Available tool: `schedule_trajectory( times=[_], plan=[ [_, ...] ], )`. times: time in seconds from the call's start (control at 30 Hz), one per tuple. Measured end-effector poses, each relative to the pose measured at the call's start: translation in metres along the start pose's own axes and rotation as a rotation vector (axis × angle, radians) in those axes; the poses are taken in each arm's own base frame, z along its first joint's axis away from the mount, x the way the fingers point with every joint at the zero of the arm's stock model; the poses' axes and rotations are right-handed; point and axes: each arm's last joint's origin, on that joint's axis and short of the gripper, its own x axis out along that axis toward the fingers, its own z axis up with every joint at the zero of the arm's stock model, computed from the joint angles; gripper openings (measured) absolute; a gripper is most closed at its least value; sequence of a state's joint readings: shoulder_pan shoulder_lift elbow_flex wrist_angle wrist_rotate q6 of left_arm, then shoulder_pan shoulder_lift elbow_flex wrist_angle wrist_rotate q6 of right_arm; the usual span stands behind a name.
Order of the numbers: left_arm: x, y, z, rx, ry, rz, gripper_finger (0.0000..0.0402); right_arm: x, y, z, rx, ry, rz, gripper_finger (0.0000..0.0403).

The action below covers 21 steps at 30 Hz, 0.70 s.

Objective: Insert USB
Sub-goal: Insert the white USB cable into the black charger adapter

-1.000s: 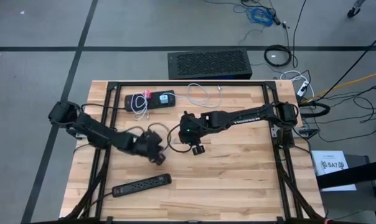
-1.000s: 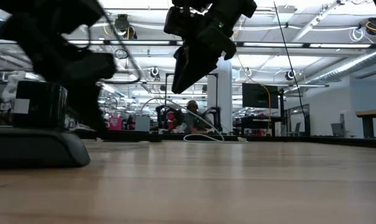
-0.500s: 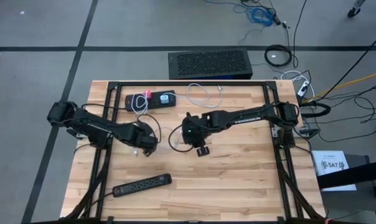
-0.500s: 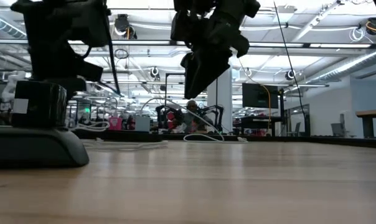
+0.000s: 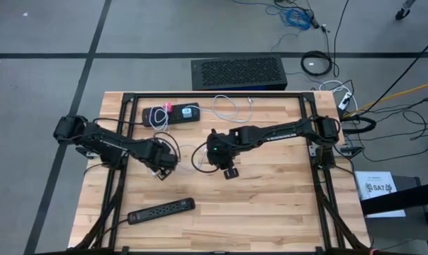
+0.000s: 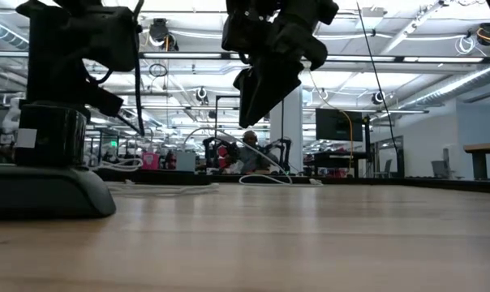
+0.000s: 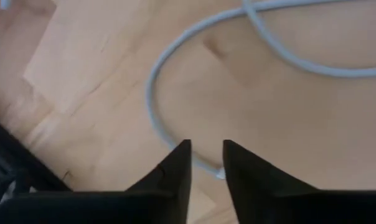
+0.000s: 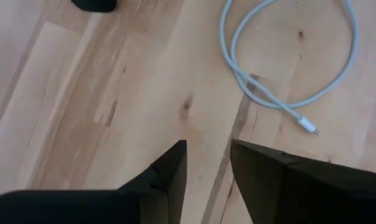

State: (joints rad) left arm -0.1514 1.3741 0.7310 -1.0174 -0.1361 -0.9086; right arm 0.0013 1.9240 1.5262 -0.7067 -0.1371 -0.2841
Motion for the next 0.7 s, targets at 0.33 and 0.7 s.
schedule_trajectory(
  times=[0.33, 0.7],
  plan=[
    [0.008, 0.015, 0.005, -0.111, 0.041, 0.058, 0.0153, 0.0, 0.0, 0.0, -0.016, 0.002, 0.001, 0.0117],
    [0.04, 0.021, -0.003, -0.151, 0.08, -0.039, 0.0128, 0.0, 0.001, -0.001, -0.015, 0.015, 0.004, 0.0117]
  ],
)
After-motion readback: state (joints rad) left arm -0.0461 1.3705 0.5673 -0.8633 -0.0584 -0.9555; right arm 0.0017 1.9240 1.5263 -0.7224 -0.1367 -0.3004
